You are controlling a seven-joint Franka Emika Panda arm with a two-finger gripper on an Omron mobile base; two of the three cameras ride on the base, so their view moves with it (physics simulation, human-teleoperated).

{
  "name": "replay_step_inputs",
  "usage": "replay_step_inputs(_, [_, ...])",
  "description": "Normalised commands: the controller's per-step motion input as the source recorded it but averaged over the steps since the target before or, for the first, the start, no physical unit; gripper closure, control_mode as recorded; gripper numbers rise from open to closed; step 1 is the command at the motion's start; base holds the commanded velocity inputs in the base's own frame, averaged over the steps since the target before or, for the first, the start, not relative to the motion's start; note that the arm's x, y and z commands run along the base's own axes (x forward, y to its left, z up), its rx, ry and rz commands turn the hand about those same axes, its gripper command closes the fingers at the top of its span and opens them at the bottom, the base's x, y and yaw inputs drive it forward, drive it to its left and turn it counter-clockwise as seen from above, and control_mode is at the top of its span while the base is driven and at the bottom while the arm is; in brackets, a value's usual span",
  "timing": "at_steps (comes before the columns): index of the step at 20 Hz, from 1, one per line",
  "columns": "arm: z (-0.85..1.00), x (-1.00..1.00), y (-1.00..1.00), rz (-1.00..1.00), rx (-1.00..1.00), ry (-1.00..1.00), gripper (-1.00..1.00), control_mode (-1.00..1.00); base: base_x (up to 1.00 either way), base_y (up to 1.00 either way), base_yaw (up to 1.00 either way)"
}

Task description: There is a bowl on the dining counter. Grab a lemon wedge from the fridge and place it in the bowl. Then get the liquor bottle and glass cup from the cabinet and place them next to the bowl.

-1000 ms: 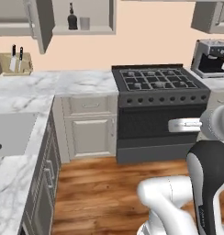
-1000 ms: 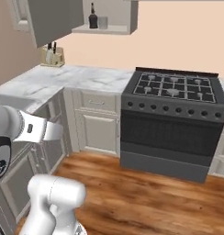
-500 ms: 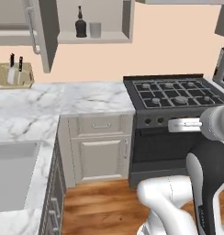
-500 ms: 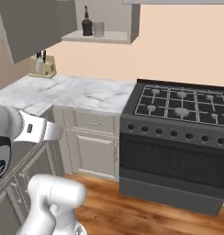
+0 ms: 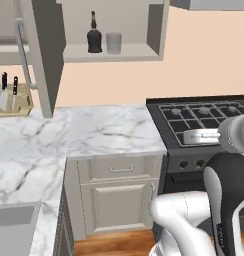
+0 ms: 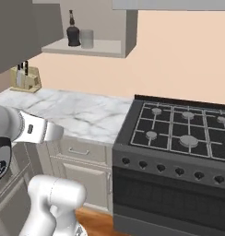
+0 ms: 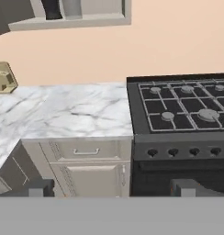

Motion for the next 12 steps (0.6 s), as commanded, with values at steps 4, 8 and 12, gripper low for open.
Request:
replay_step_inputs(4, [0.00,0.00,0.00,0.00,0.00,0.00,-1.00,1.00,1.00,0.30,0.00])
replay_step_inputs(8, [0.00,0.00,0.00,0.00,0.00,0.00,-1.00,1.00,1.00,0.31,0.03])
replay_step_inputs(12, [0.00,0.00,0.00,0.00,0.00,0.00,-1.00,1.00,1.00,0.34,0.02])
